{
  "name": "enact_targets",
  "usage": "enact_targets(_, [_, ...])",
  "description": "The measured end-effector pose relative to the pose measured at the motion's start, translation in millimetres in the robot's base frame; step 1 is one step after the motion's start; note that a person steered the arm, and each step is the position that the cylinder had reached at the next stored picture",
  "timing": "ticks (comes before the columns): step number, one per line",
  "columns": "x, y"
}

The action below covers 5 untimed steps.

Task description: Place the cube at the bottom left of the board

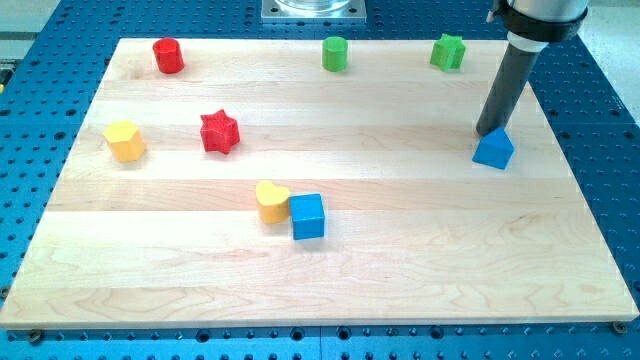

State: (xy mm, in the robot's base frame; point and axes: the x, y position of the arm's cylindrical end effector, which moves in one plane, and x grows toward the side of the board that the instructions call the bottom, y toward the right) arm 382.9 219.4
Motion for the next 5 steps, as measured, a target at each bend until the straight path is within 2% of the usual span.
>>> enact_targets(5, [0, -45])
